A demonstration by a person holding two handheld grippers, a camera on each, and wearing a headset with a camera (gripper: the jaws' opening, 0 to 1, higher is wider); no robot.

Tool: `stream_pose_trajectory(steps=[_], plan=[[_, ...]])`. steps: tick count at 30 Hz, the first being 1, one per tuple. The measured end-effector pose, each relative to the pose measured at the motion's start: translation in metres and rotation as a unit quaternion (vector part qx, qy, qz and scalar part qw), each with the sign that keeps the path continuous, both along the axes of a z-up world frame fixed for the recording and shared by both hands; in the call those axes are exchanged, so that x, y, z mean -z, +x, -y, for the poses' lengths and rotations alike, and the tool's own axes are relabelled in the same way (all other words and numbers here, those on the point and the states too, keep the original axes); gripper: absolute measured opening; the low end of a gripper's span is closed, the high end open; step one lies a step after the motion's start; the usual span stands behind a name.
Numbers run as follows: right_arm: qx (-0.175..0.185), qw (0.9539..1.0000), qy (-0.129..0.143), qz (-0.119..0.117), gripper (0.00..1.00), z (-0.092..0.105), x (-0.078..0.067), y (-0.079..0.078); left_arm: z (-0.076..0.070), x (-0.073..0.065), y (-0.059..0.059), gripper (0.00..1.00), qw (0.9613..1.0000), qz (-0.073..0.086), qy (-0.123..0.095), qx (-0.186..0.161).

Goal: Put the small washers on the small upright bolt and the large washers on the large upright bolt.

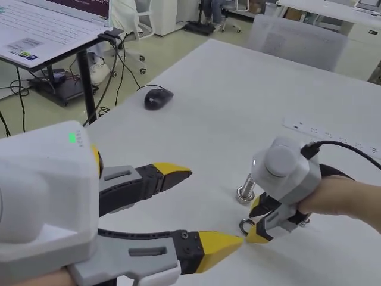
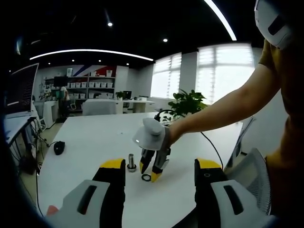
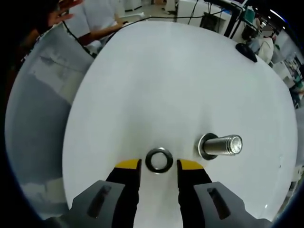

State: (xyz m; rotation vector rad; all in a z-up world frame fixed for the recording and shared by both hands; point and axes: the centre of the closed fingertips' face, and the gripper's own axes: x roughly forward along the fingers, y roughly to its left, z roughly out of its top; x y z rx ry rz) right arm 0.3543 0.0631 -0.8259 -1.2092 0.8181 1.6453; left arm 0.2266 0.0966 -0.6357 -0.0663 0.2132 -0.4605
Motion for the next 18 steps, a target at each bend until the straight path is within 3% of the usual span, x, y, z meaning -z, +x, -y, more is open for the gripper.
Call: stream_pose_trajectory(steps=[10, 13, 18], plan=[[0.005, 1.0000, -0.001, 0.001, 0.31, 0.0011, -0.0003, -0.0001, -0.0003, 0.0006, 0.0004, 0.58, 1.0000, 0.000, 0.000, 0.000], [0.001, 1.0000, -0.003, 0.004, 0.25, 0.0015, -0.0003, 0.0006, -0.0003, 0.0009, 0.0003, 0.58, 1.0000, 0.001, -0.002, -0.001], [0.002, 1.0000, -0.005, 0.004, 0.24, 0.0017, -0.0006, 0.0016, 0.0008, 0.0016, 0.0004, 0.58, 1.0000, 0.001, 0.000, -0.001]])
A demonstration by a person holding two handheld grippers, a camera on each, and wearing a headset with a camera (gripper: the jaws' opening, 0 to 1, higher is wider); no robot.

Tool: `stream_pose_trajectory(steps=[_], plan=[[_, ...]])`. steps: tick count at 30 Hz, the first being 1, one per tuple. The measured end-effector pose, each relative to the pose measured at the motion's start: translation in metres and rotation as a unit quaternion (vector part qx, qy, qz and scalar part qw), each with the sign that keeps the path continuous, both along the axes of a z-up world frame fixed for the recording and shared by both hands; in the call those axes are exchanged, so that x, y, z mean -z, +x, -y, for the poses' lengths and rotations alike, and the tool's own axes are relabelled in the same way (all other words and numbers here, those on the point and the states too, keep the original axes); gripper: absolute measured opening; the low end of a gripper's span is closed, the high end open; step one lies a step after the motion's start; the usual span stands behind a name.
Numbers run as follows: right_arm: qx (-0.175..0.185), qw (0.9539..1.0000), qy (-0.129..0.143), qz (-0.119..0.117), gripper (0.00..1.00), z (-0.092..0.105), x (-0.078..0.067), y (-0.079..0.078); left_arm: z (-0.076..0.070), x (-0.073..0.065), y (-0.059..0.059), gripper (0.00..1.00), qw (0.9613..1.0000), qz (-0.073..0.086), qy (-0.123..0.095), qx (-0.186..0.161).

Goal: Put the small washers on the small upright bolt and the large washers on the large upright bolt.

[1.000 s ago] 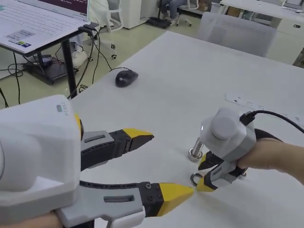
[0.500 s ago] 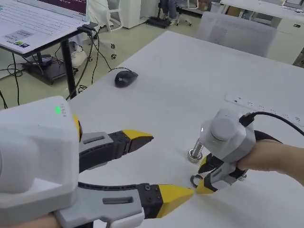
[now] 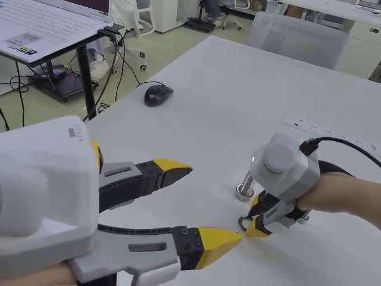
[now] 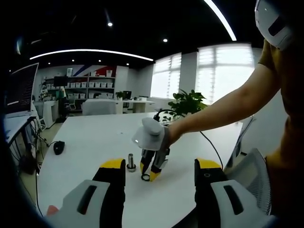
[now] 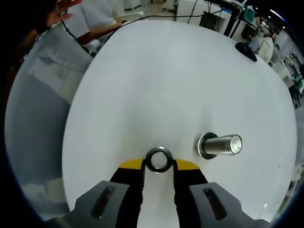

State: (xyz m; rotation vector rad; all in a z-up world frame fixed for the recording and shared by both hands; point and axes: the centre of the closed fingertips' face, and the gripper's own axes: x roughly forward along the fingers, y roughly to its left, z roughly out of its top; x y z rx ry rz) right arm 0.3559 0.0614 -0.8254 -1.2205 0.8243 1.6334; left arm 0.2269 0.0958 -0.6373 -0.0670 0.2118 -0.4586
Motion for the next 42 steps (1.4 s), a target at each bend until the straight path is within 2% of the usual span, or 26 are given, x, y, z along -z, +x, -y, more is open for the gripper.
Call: stream_pose_trajectory(steps=[5, 15, 19, 29, 36, 42], plan=[[-0.009, 0.9999, -0.005, 0.008, 0.23, -0.001, 0.000, 0.000, 0.002, -0.001, -0.001, 0.58, 1.0000, 0.001, 0.000, 0.001], [-0.008, 0.9999, 0.001, 0.007, 0.22, -0.004, -0.004, -0.002, 0.002, 0.001, -0.002, 0.58, 1.0000, -0.002, 0.002, 0.002], [0.000, 1.0000, 0.005, 0.006, 0.22, -0.003, -0.013, 0.001, 0.002, 0.000, -0.002, 0.58, 1.0000, -0.001, 0.002, 0.001], [0.007, 0.9993, 0.018, 0.031, 0.22, 0.004, -0.044, 0.019, 0.004, 0.000, -0.002, 0.58, 1.0000, -0.002, 0.006, 0.006], [0.008, 0.9982, 0.029, 0.052, 0.22, -0.002, -0.069, 0.034, 0.005, -0.004, -0.002, 0.58, 0.9999, 0.002, 0.007, 0.009], [0.001, 0.9974, 0.033, 0.064, 0.22, -0.013, -0.080, 0.041, 0.004, -0.008, 0.000, 0.58, 0.9999, 0.006, 0.008, 0.007]])
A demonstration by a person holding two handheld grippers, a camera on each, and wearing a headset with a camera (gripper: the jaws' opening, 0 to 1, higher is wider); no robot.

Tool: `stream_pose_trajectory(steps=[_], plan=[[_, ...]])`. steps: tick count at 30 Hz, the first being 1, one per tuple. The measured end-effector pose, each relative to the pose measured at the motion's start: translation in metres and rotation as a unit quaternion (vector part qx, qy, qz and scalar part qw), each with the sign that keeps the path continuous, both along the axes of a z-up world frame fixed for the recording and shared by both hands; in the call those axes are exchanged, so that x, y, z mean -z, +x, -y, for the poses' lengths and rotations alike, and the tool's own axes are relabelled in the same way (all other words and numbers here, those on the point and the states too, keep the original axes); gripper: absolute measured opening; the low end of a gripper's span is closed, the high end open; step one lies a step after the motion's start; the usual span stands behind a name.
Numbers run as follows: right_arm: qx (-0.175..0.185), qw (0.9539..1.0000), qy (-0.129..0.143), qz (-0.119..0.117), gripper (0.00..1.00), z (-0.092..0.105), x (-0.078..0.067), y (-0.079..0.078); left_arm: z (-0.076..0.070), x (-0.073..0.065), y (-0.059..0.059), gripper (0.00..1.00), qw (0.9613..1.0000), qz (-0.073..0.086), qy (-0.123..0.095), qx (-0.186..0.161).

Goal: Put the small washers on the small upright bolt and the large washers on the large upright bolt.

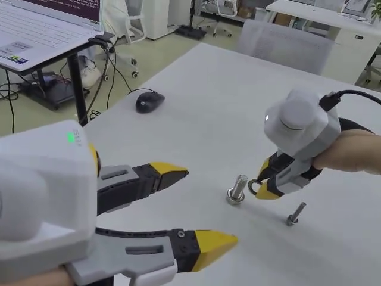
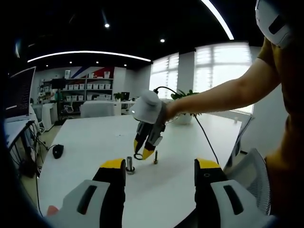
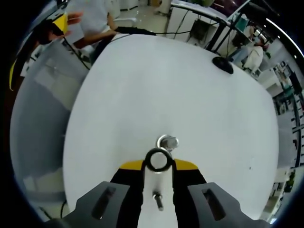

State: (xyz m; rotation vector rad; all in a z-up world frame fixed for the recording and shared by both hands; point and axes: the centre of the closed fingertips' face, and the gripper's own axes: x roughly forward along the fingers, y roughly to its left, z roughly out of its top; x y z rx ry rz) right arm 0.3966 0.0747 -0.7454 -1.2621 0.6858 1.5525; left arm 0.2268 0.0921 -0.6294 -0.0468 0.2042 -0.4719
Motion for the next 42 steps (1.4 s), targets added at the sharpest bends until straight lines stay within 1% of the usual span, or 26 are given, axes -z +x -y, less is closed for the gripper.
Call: stream_pose_trajectory(steps=[2, 5, 10, 14, 16, 21, 23, 25, 28, 30, 35, 42], plan=[[-0.003, 1.0000, 0.002, 0.001, 0.22, -0.006, -0.002, 0.002, 0.000, -0.002, 0.000, 0.58, 1.0000, 0.002, -0.004, 0.001], [-0.007, 1.0000, 0.002, 0.004, 0.22, -0.016, -0.005, 0.006, -0.001, -0.002, -0.001, 0.58, 1.0000, 0.002, -0.002, -0.002], [-0.013, 0.9999, -0.002, 0.002, 0.22, -0.026, -0.001, 0.009, -0.003, 0.000, -0.001, 0.58, 1.0000, -0.001, -0.003, -0.006], [-0.019, 0.9998, -0.007, 0.000, 0.22, -0.027, 0.005, 0.009, -0.005, 0.000, -0.001, 0.57, 0.9999, -0.001, -0.007, -0.011], [-0.019, 0.9998, -0.009, 0.001, 0.22, -0.027, 0.007, 0.011, -0.006, 0.001, -0.001, 0.57, 0.9999, -0.001, -0.008, -0.013], [-0.017, 0.9997, -0.016, -0.005, 0.22, -0.026, 0.013, 0.011, -0.006, 0.004, -0.001, 0.57, 0.9998, -0.004, -0.008, -0.015], [-0.020, 0.9996, -0.019, 0.001, 0.22, -0.025, 0.016, 0.014, -0.006, 0.005, 0.000, 0.57, 0.9998, -0.005, -0.010, -0.015], [-0.017, 0.9996, -0.020, -0.004, 0.22, -0.025, 0.018, 0.014, -0.007, 0.004, 0.000, 0.57, 0.9998, -0.004, -0.011, -0.016], [-0.018, 0.9996, -0.021, -0.003, 0.22, -0.026, 0.020, 0.015, -0.008, 0.005, 0.001, 0.57, 0.9998, -0.005, -0.010, -0.017], [-0.017, 0.9996, -0.023, -0.006, 0.22, -0.026, 0.024, 0.015, -0.008, 0.005, 0.002, 0.57, 0.9998, -0.004, -0.011, -0.018], [-0.016, 0.9994, -0.029, -0.011, 0.22, -0.026, 0.034, 0.015, -0.008, 0.009, 0.002, 0.57, 0.9997, -0.010, -0.013, -0.018], [-0.010, 0.9992, -0.033, -0.017, 0.22, -0.026, 0.047, 0.016, -0.010, 0.010, 0.003, 0.57, 0.9996, -0.012, -0.015, -0.021]])
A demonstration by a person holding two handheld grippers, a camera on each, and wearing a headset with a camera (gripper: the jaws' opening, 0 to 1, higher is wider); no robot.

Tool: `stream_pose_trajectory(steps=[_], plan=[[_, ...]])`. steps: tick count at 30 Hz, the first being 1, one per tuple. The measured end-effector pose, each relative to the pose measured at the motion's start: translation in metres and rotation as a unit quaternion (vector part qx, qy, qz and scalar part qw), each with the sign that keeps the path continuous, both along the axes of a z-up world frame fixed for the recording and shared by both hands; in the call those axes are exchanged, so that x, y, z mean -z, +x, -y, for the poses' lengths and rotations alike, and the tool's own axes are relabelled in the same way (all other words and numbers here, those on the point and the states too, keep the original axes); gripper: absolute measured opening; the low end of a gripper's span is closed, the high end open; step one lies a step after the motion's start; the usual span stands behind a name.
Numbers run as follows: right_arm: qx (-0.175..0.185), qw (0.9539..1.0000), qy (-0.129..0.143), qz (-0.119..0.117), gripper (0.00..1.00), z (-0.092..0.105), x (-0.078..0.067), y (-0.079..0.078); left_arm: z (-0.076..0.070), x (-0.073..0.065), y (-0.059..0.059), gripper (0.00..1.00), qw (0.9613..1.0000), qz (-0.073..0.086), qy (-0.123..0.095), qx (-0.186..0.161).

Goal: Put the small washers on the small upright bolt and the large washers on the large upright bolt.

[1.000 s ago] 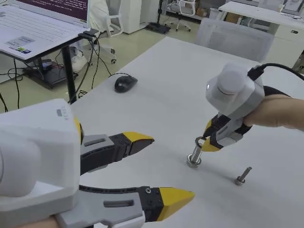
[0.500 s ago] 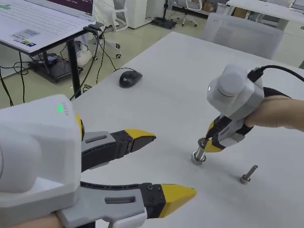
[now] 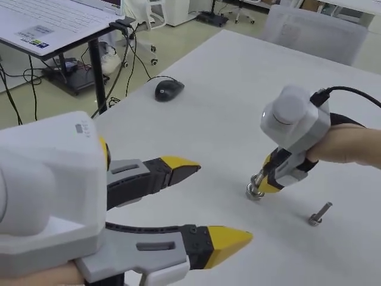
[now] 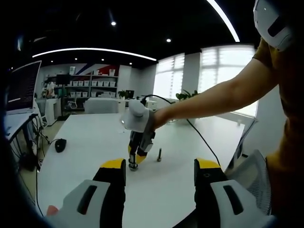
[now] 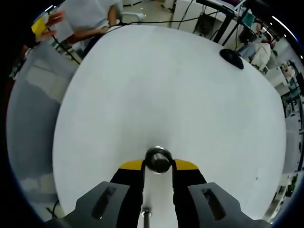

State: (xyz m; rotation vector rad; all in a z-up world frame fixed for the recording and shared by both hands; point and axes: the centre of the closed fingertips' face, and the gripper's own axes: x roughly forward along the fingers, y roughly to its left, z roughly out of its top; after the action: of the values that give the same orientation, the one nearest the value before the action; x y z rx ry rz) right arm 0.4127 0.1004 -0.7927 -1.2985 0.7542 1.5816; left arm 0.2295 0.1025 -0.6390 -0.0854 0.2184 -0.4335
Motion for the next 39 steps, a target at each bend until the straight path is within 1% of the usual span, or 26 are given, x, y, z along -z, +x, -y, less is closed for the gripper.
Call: stream_pose_trajectory(steps=[4, 7, 15, 19, 21, 23, 25, 28, 29, 31, 34, 39], plan=[[0.005, 1.0000, -0.003, -0.005, 0.22, 0.000, 0.006, 0.000, -0.002, 0.003, 0.000, 0.57, 1.0000, -0.003, -0.002, -0.003], [0.002, 1.0000, -0.004, -0.005, 0.22, 0.000, 0.009, -0.001, -0.001, 0.004, 0.000, 0.57, 1.0000, -0.005, -0.001, -0.001], [0.003, 0.9999, -0.005, -0.008, 0.23, 0.000, 0.018, -0.001, -0.001, 0.005, 0.001, 0.57, 1.0000, -0.006, -0.002, 0.001], [-0.002, 1.0000, 0.000, -0.007, 0.23, 0.000, 0.020, -0.002, -0.001, 0.006, 0.001, 0.57, 1.0000, -0.008, -0.002, 0.000], [-0.004, 0.9999, 0.004, -0.014, 0.24, 0.000, 0.019, -0.004, -0.001, 0.006, 0.001, 0.57, 1.0000, -0.008, -0.002, 0.000], [-0.007, 0.9999, 0.007, -0.011, 0.25, 0.001, 0.018, -0.004, -0.001, 0.007, 0.001, 0.57, 1.0000, -0.009, -0.001, 0.001], [-0.002, 0.9999, 0.012, -0.009, 0.27, 0.002, 0.014, -0.002, 0.000, 0.007, 0.002, 0.57, 1.0000, -0.010, 0.000, 0.001], [0.011, 0.9990, 0.042, -0.010, 0.27, -0.001, 0.003, -0.001, 0.001, 0.006, 0.003, 0.57, 1.0000, -0.008, -0.001, 0.003], [0.017, 0.9987, 0.048, -0.010, 0.27, 0.001, -0.002, -0.001, 0.002, 0.006, 0.003, 0.57, 1.0000, -0.006, -0.001, 0.004], [0.018, 0.9978, 0.063, -0.002, 0.27, 0.003, -0.010, 0.001, 0.003, 0.004, 0.004, 0.57, 1.0000, -0.003, -0.004, 0.007], [0.025, 0.9962, 0.083, 0.002, 0.26, 0.008, -0.021, -0.001, 0.005, 0.004, 0.005, 0.57, 0.9999, -0.003, -0.003, 0.014], [0.043, 0.9939, 0.102, 0.000, 0.25, 0.024, -0.033, -0.008, 0.009, -0.002, 0.009, 0.58, 0.9997, 0.006, 0.000, 0.026]])
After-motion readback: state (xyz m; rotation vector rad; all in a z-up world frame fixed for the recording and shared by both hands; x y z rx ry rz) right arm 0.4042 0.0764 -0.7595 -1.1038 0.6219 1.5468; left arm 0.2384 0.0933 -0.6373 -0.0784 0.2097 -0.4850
